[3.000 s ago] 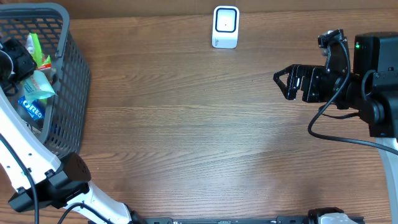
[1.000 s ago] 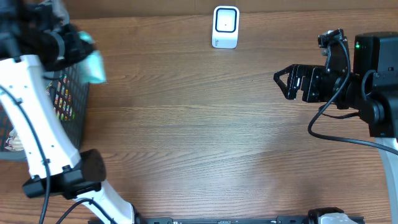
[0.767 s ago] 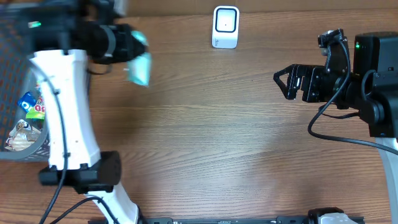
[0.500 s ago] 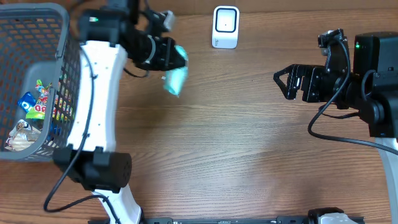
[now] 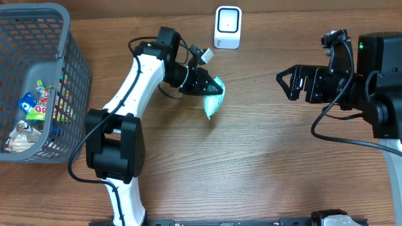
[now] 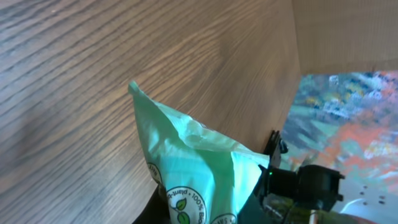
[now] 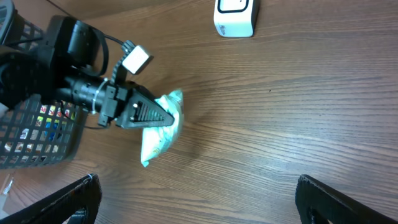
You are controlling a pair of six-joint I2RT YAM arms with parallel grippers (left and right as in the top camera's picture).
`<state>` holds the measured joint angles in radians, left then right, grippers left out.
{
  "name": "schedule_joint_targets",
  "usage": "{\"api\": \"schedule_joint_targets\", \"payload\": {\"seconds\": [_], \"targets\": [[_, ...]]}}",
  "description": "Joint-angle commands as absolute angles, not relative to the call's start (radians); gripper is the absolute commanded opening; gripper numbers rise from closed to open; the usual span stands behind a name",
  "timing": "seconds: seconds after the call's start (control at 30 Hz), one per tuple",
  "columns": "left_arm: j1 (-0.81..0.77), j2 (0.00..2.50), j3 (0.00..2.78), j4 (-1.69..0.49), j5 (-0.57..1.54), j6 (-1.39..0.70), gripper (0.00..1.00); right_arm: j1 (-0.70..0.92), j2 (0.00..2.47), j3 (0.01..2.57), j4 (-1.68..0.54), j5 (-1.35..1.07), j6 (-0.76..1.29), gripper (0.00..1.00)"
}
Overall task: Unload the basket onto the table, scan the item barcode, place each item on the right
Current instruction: 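Carry the mint-green bar to the table center and release it, then return the left gripper into the basket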
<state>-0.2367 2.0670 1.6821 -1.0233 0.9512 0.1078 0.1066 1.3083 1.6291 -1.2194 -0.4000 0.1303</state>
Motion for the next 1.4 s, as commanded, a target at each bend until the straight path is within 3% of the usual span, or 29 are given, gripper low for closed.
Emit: {"api": "schedule_joint_targets", "payload": {"seconds": [0.0,0.07,0.5,0.83,1.13,1.37], "targets": [[-0.252,2.060,1.644,-1.012,0.960,0.112,0.15,0.112,1.304,1.654,-1.214,-0.393,0.125,1.00],[-0.256,2.060,1.630,-1.014,0.892,0.063,0.22,0.112,1.304,1.654,-1.215,-0.393,0.125,1.00],[-0.258,2.060,1.606,-1.012,0.766,-0.060,0.44,0.112,1.304,1.654,-1.214,-0.393,0.125,1.00],[-0.255,2.058,1.818,-1.232,0.636,-0.021,0.45,0.112,1.304,1.654,-1.221,-0.393,0.125,1.00],[-0.233,1.984,2.289,-1.489,0.268,-0.026,0.47,0.112,1.304,1.654,-1.222,-0.393,0.125,1.00],[-0.110,1.895,2.517,-1.596,0.021,-0.150,0.52,0.112,1.304,1.654,-1.221,-0.394,0.126,1.00]]}}
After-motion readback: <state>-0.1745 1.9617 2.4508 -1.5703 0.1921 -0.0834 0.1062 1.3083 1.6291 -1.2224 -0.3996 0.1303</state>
